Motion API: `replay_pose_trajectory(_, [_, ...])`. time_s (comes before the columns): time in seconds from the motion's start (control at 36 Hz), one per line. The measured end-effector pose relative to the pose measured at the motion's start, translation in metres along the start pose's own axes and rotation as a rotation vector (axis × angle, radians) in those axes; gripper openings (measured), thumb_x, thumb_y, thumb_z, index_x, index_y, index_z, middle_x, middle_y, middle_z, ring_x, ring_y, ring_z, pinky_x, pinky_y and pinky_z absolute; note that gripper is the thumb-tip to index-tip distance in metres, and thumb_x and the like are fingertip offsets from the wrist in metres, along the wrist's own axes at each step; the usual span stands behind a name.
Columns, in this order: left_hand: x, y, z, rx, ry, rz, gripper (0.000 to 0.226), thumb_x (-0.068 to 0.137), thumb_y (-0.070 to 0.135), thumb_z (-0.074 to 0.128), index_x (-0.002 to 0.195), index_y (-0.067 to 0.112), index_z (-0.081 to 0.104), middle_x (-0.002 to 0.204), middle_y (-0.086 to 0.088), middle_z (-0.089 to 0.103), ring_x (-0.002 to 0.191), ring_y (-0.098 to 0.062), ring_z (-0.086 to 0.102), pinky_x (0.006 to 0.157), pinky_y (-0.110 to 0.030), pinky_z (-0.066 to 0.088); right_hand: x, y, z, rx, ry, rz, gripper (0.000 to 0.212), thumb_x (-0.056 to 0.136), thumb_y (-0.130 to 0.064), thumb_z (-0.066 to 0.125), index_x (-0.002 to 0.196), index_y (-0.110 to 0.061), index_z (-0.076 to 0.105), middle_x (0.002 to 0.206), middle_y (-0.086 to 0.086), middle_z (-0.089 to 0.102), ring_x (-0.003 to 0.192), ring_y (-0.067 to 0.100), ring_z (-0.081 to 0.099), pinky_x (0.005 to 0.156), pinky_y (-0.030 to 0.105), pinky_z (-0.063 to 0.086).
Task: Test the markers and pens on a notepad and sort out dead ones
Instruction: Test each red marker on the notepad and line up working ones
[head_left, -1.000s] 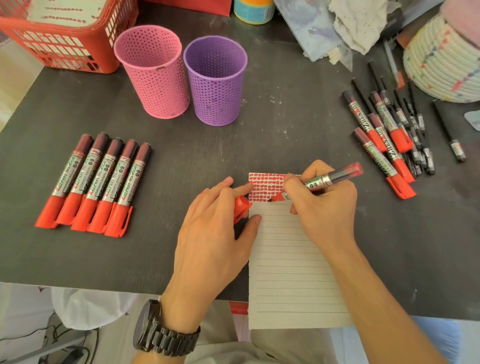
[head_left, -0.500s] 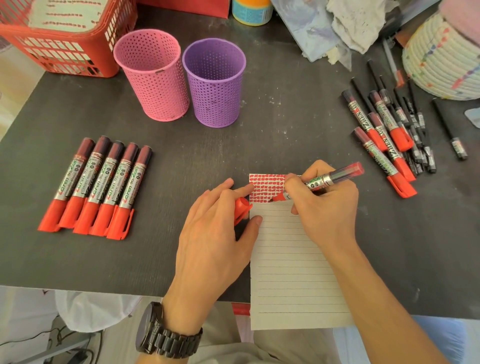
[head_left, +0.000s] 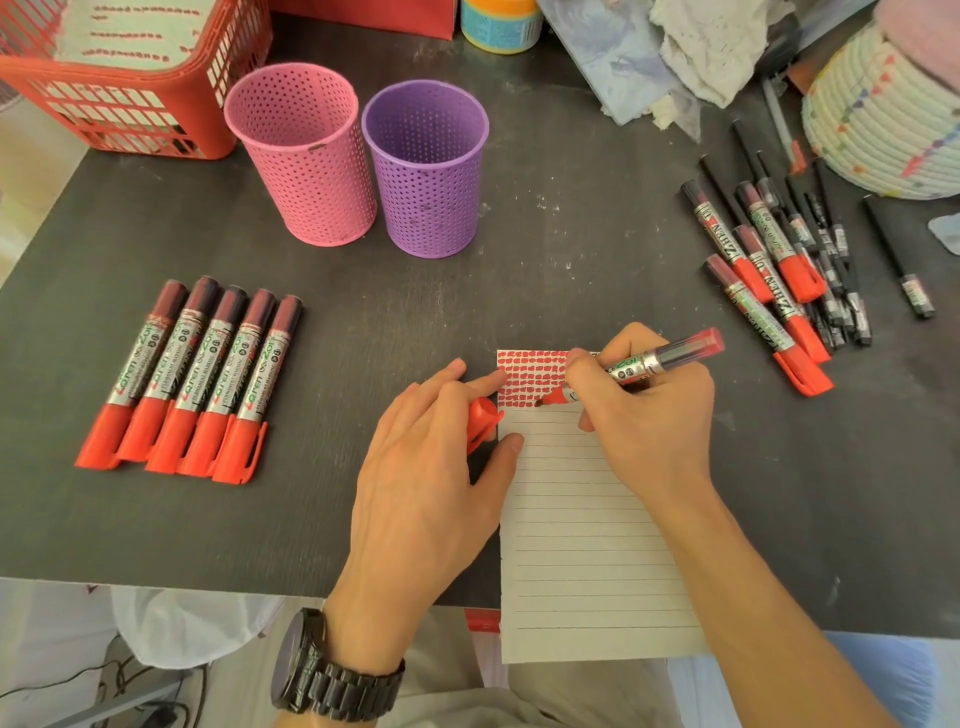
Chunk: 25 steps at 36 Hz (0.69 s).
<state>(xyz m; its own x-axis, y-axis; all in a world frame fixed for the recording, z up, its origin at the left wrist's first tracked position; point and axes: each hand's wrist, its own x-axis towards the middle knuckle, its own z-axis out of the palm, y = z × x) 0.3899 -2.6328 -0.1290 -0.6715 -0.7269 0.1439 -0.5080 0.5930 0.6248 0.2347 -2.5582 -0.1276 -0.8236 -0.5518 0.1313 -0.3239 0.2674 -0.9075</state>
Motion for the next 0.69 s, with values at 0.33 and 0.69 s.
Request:
replay_pose_trajectory(0.33, [0.0, 0.0004, -0.0009, -0.004, -0.007, -0.007, 0.052, 0.084, 0.046, 0.062, 0.133, 0.028, 0.057, 0.141, 0.003, 0.056, 0.131, -0.004, 0.033, 0.111, -0.037, 0.017, 0.0006, 0.0009, -0.0002, 0.002, -0.018, -0.006, 0.027, 0.088, -0.012, 0.07, 0.064, -0.011, 0.058, 0.052, -0.001, 0.062, 0.045, 0.005, 0.063, 0.046, 0.013, 0.045])
replay_pose_trajectory(0.69, [-0.0007, -0.0019, 0.0003, 0.0, -0.045, -0.037, 0.054, 0.085, 0.05, 0.06, 0.137, 0.035, 0.052, 0.146, 0.008, 0.05, 0.133, -0.003, 0.031, 0.111, -0.03, 0.018, -0.0005, 0.0017, -0.0006, 0.019, -0.005, -0.018, 0.028, 0.088, -0.013, 0.069, 0.063, -0.014, 0.057, 0.05, -0.002, 0.061, 0.045, 0.005, 0.062, 0.045, 0.014, 0.045])
